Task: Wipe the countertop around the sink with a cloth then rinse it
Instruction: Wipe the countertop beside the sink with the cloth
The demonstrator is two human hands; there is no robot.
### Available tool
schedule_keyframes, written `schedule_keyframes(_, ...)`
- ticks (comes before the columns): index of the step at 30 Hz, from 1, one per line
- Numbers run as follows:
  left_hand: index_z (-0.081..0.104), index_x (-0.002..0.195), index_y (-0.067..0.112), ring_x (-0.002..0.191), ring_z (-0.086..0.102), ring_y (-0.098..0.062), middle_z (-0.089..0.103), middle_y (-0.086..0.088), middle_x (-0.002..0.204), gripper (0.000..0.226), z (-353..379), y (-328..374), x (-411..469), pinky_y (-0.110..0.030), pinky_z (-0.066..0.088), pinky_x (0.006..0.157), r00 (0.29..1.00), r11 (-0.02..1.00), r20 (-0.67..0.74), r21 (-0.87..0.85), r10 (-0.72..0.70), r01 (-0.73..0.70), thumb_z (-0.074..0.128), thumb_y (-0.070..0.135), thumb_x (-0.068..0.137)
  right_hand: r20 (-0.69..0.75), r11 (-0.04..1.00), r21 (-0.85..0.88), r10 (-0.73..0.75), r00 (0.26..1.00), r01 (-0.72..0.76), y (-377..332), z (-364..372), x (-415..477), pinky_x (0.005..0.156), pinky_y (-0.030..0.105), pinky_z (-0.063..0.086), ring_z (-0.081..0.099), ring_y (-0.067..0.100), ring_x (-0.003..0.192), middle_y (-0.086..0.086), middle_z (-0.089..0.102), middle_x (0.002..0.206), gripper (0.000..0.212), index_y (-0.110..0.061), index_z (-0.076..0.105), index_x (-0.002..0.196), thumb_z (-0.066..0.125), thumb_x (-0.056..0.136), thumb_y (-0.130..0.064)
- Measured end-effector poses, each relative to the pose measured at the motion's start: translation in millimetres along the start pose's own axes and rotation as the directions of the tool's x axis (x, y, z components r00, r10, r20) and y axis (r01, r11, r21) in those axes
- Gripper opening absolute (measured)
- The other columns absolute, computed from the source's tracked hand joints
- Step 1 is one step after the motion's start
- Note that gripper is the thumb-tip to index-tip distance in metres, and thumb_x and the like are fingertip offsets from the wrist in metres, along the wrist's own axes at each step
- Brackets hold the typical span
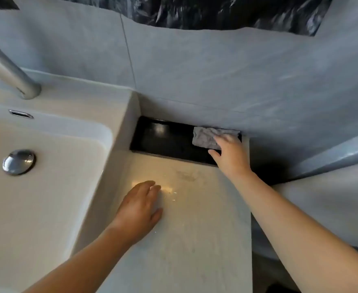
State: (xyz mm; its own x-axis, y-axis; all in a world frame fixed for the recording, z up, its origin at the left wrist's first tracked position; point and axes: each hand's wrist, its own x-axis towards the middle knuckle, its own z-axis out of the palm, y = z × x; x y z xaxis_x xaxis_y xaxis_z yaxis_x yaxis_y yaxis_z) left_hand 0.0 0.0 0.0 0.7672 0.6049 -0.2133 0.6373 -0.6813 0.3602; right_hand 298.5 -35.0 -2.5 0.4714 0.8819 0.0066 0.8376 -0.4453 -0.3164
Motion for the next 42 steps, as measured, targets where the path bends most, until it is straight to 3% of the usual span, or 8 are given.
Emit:
schedule_keyframes(6, 0.041, 0.14, 0.016, 0.131, 0.041, -0.028, 0.042, -0.008, 0.145, 0.071, 9, 3, 13, -0.04, 0.037, 0.107, 0.998, 0.998, 0.008, 0.032, -0.059, 0.059, 0.025, 0.059, 0.085, -0.042, 0.982, -0.186, -0.023, 0.999, 0.015, 8, 18, 11, 0.077, 0.046, 0.05, 0.054, 0.036, 0.103, 0.012, 0.059, 0.112, 0.055, -0.013, 0.06, 0.123, 0.07, 0.078, -0.043)
schedule_keyframes(10, 0.012, 0.151, 0.025, 0.146, 0.006, -0.025, 0.008, -0.001, 0.159, 0.091, 14, 5, 10, -0.037, 0.009, 0.116, 0.986, 0.991, 0.118, 0.084, -0.114, 0.105, 0.001, 0.074, 0.075, -0.106, 0.98, -0.19, -0.073, 0.992, 0.052, 12, 17, 24, 0.069, 0.043, 0.048, 0.053, 0.037, 0.089, 0.013, 0.06, 0.102, 0.037, -0.013, 0.065, 0.112, 0.07, 0.081, -0.033)
schedule_keyframes(15, 0.004, 0.151, 0.03, 0.146, -0.004, -0.022, -0.002, 0.004, 0.159, 0.106, 13, 7, 8, -0.037, 0.005, 0.117, 0.982, 0.99, 0.129, 0.069, -0.135, 0.127, -0.02, 0.083, 0.061, -0.162, 0.967, -0.211, -0.176, 0.971, 0.14, 13, 12, 28, 0.059, 0.035, 0.039, 0.055, 0.035, 0.075, 0.013, 0.059, 0.086, 0.02, -0.008, 0.066, 0.096, 0.067, 0.084, -0.023)
schedule_keyframes(19, 0.003, 0.15, 0.031, 0.146, -0.005, -0.021, -0.003, 0.005, 0.159, 0.105, 11, 6, 10, -0.037, 0.005, 0.117, 0.981, 0.988, 0.149, 0.105, -0.126, 0.111, -0.019, 0.083, 0.061, -0.265, 0.985, -0.123, -0.149, 0.953, 0.12, 6, -8, 17, 0.057, 0.029, 0.032, 0.058, 0.03, 0.074, 0.01, 0.061, 0.082, 0.018, -0.007, 0.064, 0.088, 0.063, 0.087, -0.025)
schedule_keyframes(27, 0.003, 0.15, 0.029, 0.146, -0.003, -0.025, -0.003, 0.003, 0.159, 0.086, 9, 4, 10, -0.04, 0.007, 0.117, 0.976, 0.982, 0.191, 0.178, -0.101, 0.067, 0.021, 0.076, 0.081, -0.328, 0.997, 0.077, 0.054, 0.943, -0.031, 8, -51, -92, 0.051, 0.029, 0.04, 0.05, 0.015, 0.068, 0.001, 0.058, 0.083, 0.019, -0.011, 0.061, 0.092, 0.059, 0.091, -0.03)
schedule_keyframes(32, 0.004, 0.15, 0.031, 0.146, 0.0, -0.025, -0.001, 0.003, 0.159, 0.103, 16, -1, 10, -0.042, 0.01, 0.116, 0.983, 0.982, 0.151, 0.176, -0.099, 0.072, 0.005, 0.087, 0.063, -0.269, 0.975, 0.105, 0.218, 0.938, -0.197, 36, -38, -139, 0.048, 0.019, 0.036, 0.051, 0.013, 0.065, -0.001, 0.058, 0.082, 0.022, -0.012, 0.066, 0.097, 0.058, 0.091, -0.032)
schedule_keyframes(37, 0.004, 0.15, 0.03, 0.146, 0.0, -0.026, 0.0, 0.002, 0.16, 0.107, 22, -1, 9, -0.044, 0.01, 0.116, 0.989, 0.981, 0.118, 0.182, -0.091, 0.068, 0.004, 0.089, 0.061, -0.301, 0.961, 0.075, 0.278, 0.912, -0.267, 46, -15, -129, 0.049, 0.025, 0.041, 0.051, 0.017, 0.066, 0.004, 0.058, 0.081, 0.025, -0.008, 0.069, 0.102, 0.061, 0.09, -0.029)
schedule_keyframes(42, 0.005, 0.15, 0.03, 0.146, 0.002, -0.027, 0.002, 0.002, 0.16, 0.114, 22, -3, 10, -0.045, 0.011, 0.116, 0.99, 0.979, 0.113, 0.196, -0.082, 0.059, -0.008, 0.092, 0.055, -0.31, 0.933, 0.25, 0.329, 0.892, -0.257, 46, 17, -117, 0.069, 0.028, 0.049, 0.05, 0.018, 0.087, 0.006, 0.055, 0.095, 0.029, -0.007, 0.066, 0.113, 0.064, 0.088, -0.022)
